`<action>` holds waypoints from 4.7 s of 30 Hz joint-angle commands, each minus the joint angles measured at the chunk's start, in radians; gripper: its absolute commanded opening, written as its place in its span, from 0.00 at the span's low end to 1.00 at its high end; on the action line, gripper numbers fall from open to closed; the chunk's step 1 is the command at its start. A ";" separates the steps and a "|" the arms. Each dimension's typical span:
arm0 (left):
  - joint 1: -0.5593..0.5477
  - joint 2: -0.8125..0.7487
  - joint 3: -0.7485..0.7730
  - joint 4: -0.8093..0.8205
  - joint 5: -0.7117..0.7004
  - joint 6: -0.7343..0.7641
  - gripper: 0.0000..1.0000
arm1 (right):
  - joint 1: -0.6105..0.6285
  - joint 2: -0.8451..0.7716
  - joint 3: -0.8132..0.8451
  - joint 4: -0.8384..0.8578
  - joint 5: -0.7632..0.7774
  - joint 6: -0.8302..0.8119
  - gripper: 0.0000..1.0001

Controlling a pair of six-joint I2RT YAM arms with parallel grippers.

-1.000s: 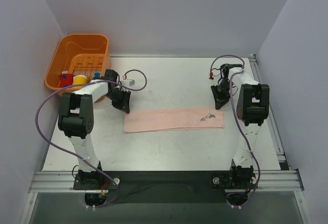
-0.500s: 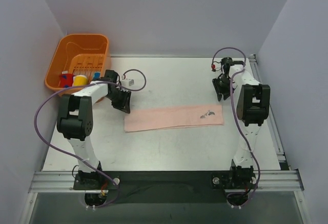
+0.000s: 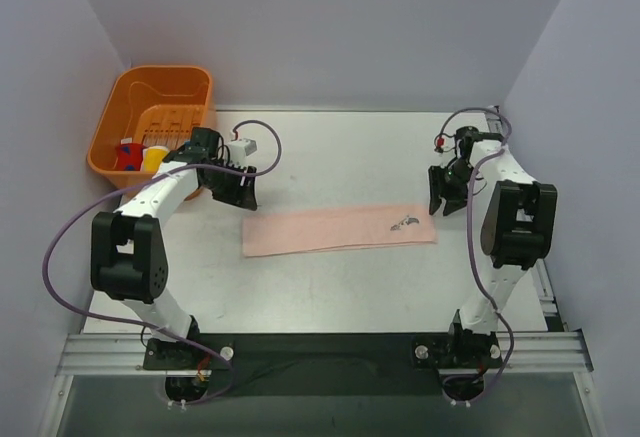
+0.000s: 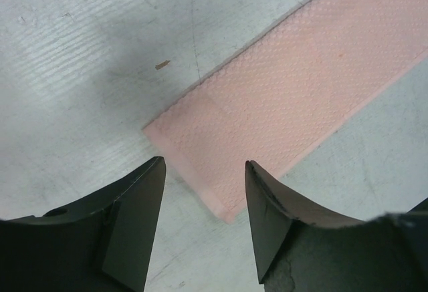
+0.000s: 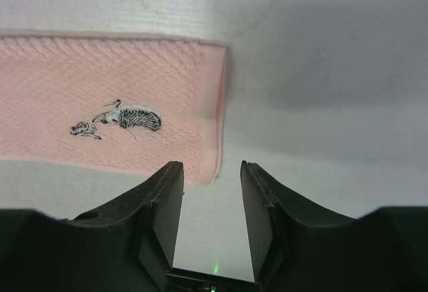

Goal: Roll the towels
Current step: Fold the towel

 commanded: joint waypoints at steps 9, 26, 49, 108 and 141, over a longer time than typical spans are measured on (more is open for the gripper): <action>-0.002 -0.057 -0.015 0.001 -0.009 0.042 0.70 | 0.032 0.128 -0.019 -0.022 0.000 0.068 0.40; 0.010 -0.051 0.011 -0.001 -0.031 0.056 0.71 | 0.009 0.126 -0.010 -0.077 0.094 0.012 0.00; 0.012 -0.111 -0.060 -0.030 0.017 0.076 0.76 | 0.225 -0.050 0.157 -0.246 -0.337 -0.010 0.00; -0.200 0.015 -0.081 0.013 0.097 0.046 0.50 | 0.259 0.264 0.326 -0.207 -0.281 -0.012 0.05; -0.172 0.331 0.291 -0.048 0.098 0.006 0.55 | 0.299 0.059 -0.055 -0.100 -0.436 0.030 0.28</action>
